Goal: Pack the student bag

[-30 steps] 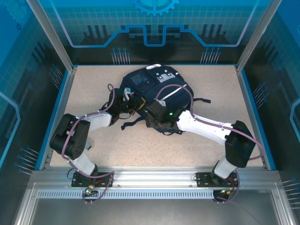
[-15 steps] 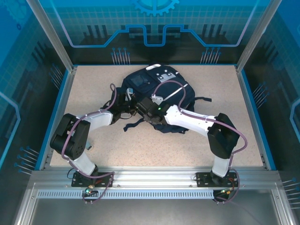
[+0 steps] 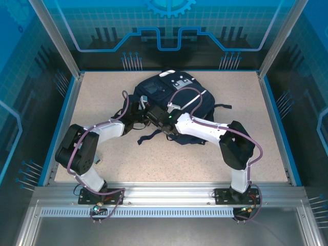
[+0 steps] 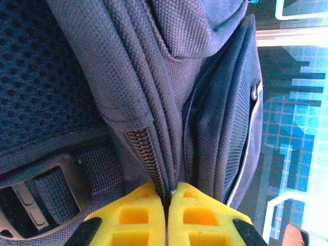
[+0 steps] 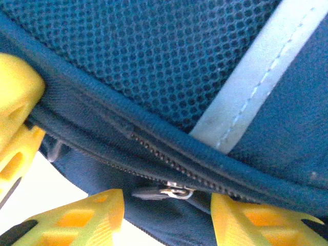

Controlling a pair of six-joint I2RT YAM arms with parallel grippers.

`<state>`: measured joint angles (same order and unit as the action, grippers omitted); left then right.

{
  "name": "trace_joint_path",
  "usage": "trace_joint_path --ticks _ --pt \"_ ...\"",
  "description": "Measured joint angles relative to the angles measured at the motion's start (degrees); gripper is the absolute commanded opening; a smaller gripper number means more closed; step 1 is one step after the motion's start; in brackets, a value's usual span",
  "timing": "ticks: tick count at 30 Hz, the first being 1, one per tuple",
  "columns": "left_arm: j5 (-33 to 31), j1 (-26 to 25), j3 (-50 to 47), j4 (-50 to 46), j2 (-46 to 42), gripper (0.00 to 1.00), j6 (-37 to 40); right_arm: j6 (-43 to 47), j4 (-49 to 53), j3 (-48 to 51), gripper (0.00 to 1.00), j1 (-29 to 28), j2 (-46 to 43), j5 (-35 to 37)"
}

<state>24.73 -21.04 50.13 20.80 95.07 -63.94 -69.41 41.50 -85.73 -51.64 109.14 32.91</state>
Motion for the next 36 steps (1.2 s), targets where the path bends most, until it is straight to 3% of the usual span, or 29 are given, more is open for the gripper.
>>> trace_joint_path --ticks 4,8,11,16,20,31,36 --pt "0.0 -0.2 0.0 -0.1 0.0 0.05 0.0 -1.7 2.3 -0.2 0.25 0.0 0.2 1.5" --pt "0.0 -0.3 0.0 -0.2 0.0 0.05 0.4 -2.0 2.6 -0.2 0.17 0.0 0.2 1.8" --pt "0.0 -0.4 0.3 -0.8 0.0 0.05 0.9 -1.0 1.7 0.9 0.17 0.1 -0.5 1.7" --pt "0.0 -0.6 0.7 -1.1 0.0 0.05 1.0 1.8 0.5 1.8 0.35 0.9 -1.0 0.7" --pt "0.2 -0.6 0.9 -1.3 0.0 0.05 1.0 4.9 -0.1 1.8 0.39 1.1 -0.9 0.0" --pt "0.2 -0.8 1.3 -2.1 0.2 0.05 1.1 6.5 5.4 -0.7 0.19 1.0 1.4 3.1" --pt "0.2 -1.2 1.9 -2.6 0.3 0.04 1.4 6.6 7.8 -1.1 0.17 0.7 1.4 5.7"
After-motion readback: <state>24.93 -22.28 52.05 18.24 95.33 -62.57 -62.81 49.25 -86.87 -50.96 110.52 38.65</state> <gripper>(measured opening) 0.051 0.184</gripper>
